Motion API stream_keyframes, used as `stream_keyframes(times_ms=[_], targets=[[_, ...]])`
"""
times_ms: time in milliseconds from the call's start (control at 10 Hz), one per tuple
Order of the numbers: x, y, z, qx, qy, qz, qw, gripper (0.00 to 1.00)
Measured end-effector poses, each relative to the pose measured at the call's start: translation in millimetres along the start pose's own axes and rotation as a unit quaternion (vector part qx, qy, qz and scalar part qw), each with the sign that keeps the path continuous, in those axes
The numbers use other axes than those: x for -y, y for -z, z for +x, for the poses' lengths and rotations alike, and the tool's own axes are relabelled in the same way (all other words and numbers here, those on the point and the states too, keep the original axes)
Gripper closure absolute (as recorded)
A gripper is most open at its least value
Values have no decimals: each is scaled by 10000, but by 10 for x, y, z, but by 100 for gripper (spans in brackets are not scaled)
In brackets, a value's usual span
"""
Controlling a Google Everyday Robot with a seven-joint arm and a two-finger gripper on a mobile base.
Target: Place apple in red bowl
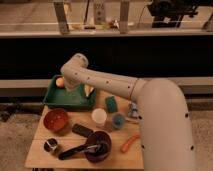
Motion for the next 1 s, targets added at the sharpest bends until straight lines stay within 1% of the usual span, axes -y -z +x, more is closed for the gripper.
stream_keyframes(times_ms=[100,300,400,500,600,800,1000], targets=[[72,-99,158,-123,217,113,9996,44],[135,-202,343,-256,444,186,9985,28],[190,-289,475,-314,578,229,9976,21],[249,-392,585,-343,707,282,9965,20],[299,-469,630,-337,795,329,9957,20],[437,-735,653,-218,983,417,9940,20],[489,-1016,581,-45,1134,480,9924,20]])
